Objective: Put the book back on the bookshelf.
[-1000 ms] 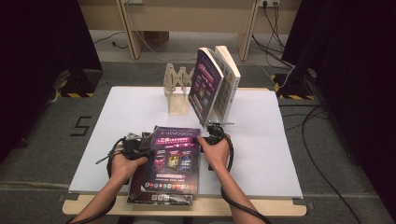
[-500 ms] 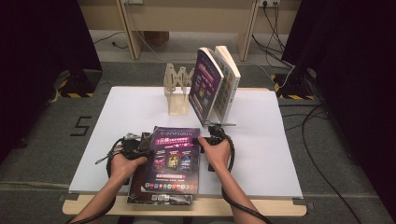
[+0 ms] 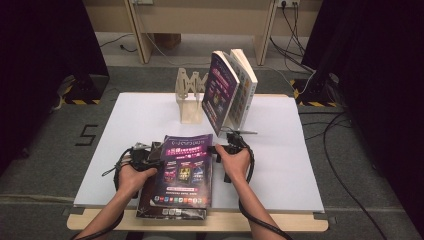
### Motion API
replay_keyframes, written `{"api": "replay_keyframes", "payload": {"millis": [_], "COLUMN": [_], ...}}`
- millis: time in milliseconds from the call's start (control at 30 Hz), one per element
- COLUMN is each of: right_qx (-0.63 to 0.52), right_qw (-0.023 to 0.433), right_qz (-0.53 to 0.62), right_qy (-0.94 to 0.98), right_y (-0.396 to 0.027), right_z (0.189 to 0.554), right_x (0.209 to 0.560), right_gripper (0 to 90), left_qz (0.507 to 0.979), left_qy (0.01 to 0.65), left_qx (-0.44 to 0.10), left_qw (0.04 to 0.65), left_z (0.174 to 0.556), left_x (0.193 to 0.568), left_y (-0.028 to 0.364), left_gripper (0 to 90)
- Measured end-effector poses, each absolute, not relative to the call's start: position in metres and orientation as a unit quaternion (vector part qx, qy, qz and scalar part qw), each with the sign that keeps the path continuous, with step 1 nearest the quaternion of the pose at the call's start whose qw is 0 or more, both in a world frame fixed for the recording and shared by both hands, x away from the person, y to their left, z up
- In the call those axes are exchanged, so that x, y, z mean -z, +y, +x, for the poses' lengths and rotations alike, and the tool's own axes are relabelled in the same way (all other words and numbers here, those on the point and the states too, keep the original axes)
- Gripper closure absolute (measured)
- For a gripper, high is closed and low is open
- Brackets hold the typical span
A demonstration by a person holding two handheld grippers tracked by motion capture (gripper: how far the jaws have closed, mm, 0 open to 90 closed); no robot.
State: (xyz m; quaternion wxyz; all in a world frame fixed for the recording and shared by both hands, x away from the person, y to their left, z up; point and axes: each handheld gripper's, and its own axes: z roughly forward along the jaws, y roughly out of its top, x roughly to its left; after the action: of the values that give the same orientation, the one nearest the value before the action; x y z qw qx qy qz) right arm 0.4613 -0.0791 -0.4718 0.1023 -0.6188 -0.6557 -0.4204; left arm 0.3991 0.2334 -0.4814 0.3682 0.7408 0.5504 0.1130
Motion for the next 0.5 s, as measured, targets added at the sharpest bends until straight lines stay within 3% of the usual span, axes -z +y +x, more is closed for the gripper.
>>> {"api": "replay_keyframes", "payload": {"millis": [133,233,500], "right_qx": [0.404,0.404,0.406], "right_qw": [0.089,0.085,0.074], "right_qz": [-0.615,-0.614,-0.597], "right_qy": [-0.671,-0.673,-0.688], "right_y": [-0.0714,-0.0723,-0.0688], "right_z": [0.461,0.4612,0.4617], "right_x": [0.4756,0.4751,0.4676], "right_gripper": [66.5,71.8,74.5], "left_qz": [0.738,0.741,0.744], "left_qy": [0.551,0.548,0.547], "left_qx": [-0.112,-0.117,-0.121], "left_qw": [0.372,0.369,0.365], "left_z": [0.3986,0.3985,0.3982], "left_x": [0.482,0.4818,0.4811], "left_y": [0.234,0.2336,0.2329], "left_gripper": [72.5,72.3,72.3]}}
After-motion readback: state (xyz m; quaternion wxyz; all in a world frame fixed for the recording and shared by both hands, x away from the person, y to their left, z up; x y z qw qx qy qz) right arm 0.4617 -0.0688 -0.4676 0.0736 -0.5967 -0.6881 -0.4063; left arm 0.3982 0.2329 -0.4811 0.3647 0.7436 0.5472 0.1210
